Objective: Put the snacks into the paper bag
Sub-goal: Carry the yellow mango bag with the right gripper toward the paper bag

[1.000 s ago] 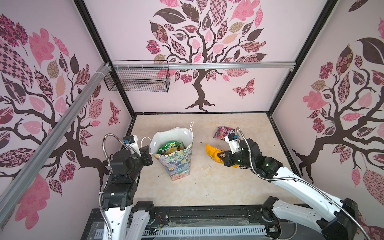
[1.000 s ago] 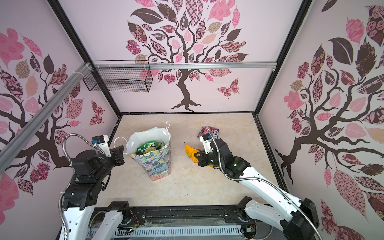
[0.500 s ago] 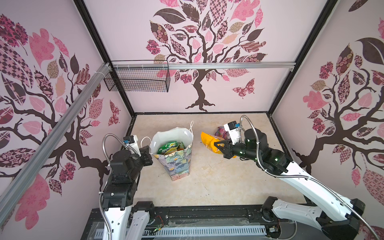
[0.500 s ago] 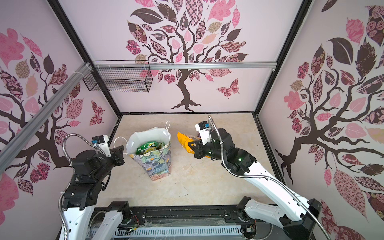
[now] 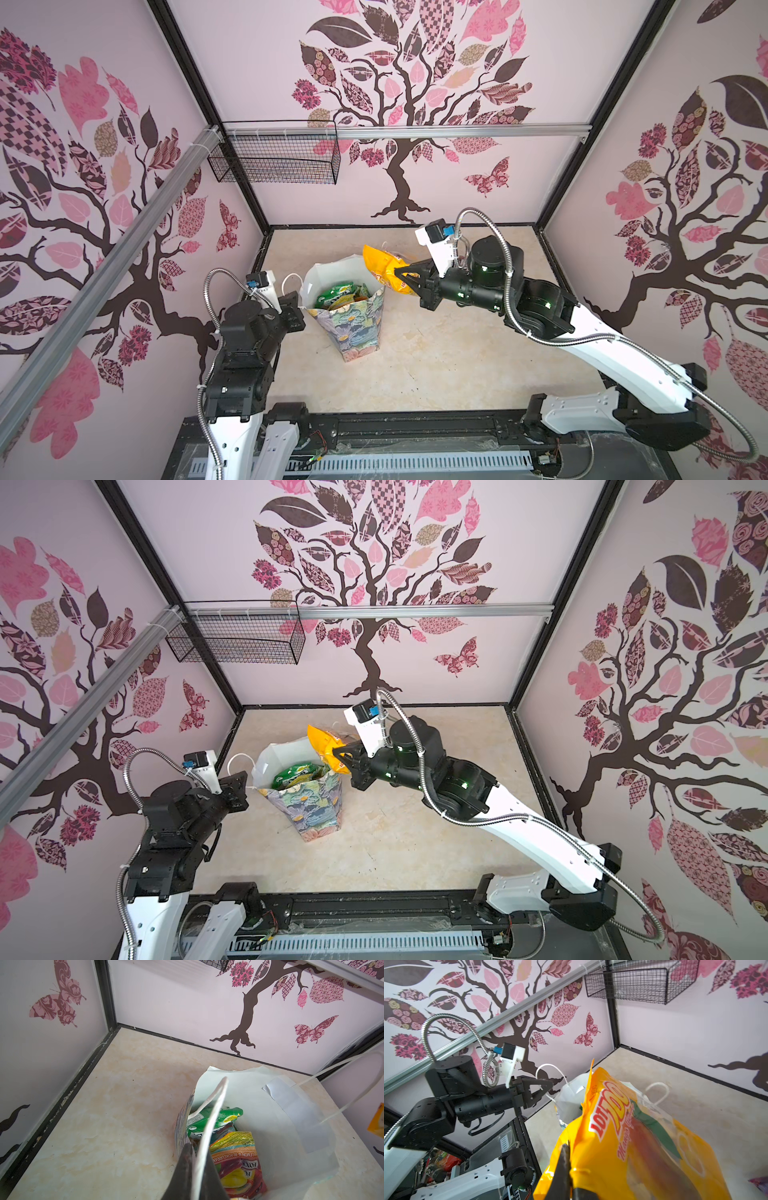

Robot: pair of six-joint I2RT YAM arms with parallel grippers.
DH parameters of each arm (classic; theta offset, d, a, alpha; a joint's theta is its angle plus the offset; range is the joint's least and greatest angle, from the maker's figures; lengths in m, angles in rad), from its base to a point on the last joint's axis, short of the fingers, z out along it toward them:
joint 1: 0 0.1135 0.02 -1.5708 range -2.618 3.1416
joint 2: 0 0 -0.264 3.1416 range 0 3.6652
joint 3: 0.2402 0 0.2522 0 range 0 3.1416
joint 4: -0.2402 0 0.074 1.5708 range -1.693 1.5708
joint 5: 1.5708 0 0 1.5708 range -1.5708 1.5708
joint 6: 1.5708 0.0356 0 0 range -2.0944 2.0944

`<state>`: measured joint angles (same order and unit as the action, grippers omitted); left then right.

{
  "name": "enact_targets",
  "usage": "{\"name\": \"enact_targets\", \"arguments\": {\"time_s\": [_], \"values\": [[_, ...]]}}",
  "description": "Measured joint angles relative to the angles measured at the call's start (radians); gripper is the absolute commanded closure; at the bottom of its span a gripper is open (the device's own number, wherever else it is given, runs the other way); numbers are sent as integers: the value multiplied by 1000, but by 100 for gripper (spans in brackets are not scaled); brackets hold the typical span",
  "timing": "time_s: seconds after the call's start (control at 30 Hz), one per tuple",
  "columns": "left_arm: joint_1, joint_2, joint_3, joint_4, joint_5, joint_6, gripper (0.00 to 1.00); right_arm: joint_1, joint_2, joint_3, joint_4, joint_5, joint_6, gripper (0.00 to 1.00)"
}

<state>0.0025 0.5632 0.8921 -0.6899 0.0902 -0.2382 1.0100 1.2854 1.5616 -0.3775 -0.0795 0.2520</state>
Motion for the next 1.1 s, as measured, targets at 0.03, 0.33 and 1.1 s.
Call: {"name": "enact_targets", "arguments": {"time_s": [0.03,0.33,1.1], "values": [[0,0,0,0,0,0,89,16,17,24,-3,9,-9,100],[0,0,0,0,-3,0,89,119,195,241,-25,125,-76,100],[0,-1,0,0,-7,3,89,142,561,523,-40,201,-172,100]]}}
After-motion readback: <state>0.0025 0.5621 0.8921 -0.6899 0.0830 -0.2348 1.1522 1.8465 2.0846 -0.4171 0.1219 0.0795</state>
